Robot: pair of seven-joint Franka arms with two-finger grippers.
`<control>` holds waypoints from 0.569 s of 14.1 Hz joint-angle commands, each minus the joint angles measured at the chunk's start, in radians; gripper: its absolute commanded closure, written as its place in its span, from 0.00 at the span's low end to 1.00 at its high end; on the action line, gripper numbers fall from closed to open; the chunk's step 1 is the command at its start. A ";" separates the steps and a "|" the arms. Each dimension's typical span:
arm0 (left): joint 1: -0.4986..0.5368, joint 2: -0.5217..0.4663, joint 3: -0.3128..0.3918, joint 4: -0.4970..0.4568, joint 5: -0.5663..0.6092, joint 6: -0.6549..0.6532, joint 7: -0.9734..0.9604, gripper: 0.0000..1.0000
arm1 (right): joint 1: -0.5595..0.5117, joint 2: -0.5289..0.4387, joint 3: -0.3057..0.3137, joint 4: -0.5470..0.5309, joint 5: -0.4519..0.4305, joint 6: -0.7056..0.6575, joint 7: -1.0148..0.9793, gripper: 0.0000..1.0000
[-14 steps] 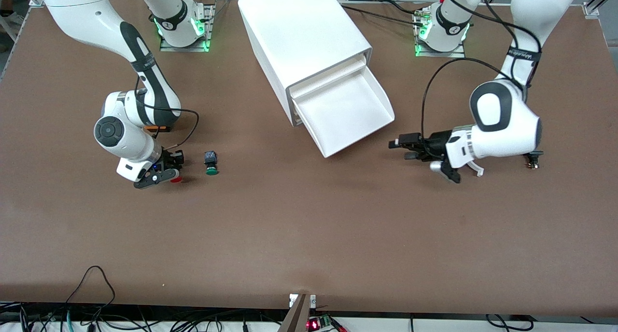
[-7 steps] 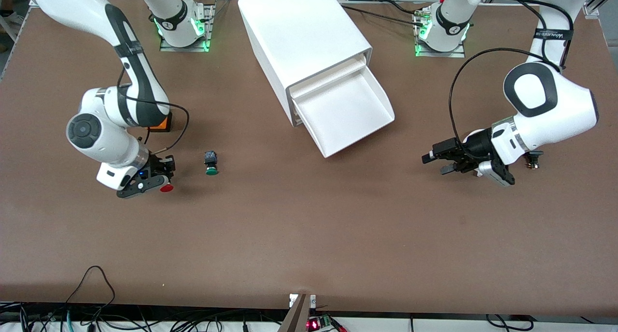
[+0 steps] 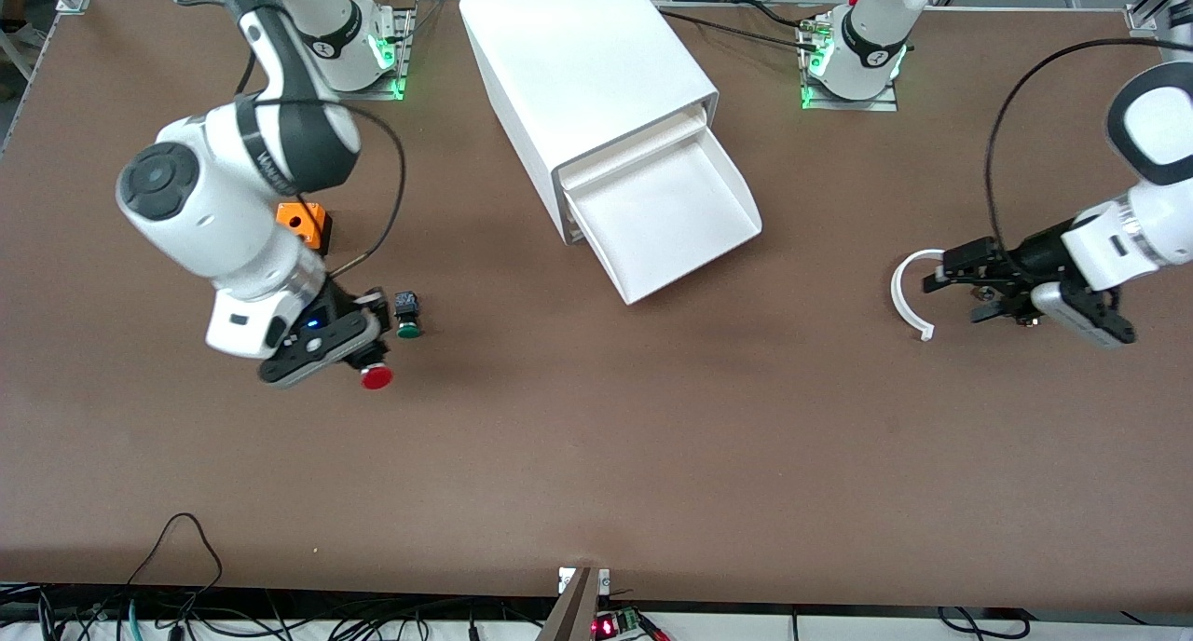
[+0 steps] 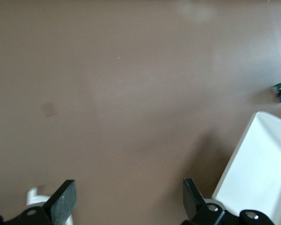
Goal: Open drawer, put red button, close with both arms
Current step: 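Carry the red button with the right gripper into the open drawer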
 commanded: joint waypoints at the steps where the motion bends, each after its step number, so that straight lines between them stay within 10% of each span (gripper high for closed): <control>1: -0.005 -0.008 0.014 0.115 0.160 -0.121 -0.069 0.00 | 0.007 0.028 0.086 0.079 0.003 -0.020 -0.077 0.67; 8: -0.006 -0.008 -0.004 0.305 0.412 -0.348 -0.307 0.00 | 0.191 0.094 0.142 0.194 -0.008 -0.031 -0.229 0.71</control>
